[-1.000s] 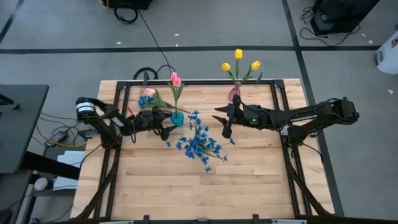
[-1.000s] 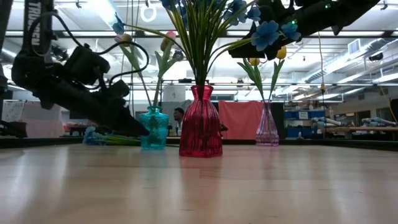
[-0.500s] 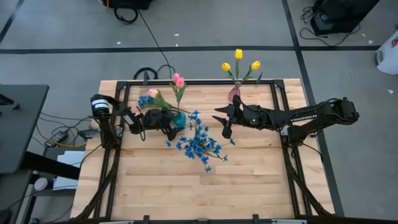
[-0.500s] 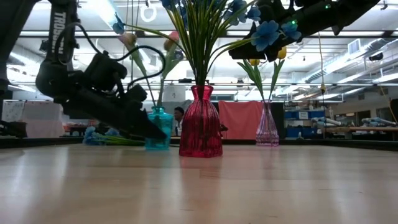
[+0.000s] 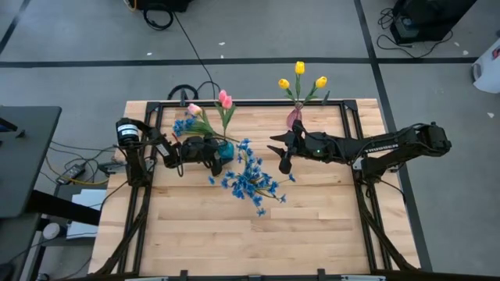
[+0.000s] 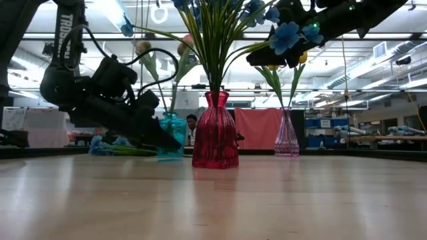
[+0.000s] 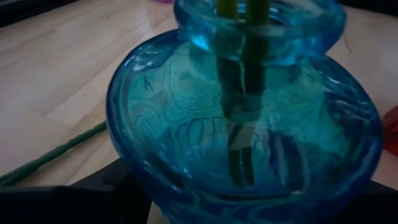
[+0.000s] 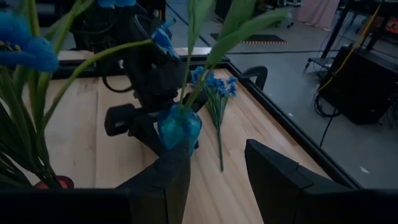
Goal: Sort flowers into vase by color
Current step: Move the blue vase to the middle top of the table
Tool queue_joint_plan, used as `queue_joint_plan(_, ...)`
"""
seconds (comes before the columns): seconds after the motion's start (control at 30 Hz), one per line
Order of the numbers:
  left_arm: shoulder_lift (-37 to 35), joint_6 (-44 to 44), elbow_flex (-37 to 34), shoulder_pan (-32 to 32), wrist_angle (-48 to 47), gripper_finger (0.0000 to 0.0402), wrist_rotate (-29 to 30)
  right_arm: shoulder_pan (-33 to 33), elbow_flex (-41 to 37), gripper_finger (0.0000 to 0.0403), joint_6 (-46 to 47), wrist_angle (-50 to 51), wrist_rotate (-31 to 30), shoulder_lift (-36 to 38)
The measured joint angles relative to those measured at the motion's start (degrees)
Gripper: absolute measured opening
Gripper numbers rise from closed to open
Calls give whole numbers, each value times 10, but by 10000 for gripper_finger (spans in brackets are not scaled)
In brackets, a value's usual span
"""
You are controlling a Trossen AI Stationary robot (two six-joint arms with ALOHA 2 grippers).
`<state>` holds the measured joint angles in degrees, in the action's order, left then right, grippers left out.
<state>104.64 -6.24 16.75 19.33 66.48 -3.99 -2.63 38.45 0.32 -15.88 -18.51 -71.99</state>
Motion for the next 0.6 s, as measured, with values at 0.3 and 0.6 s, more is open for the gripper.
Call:
queue_joint_plan(0.3,0,-31,39,19,9,292,-23,-15,-65,165,29,-86,-5,0)
queue_joint_plan(0.6,0,56,154,45,-124,292,-46,-21,-141,165,56,-183,-16,0)
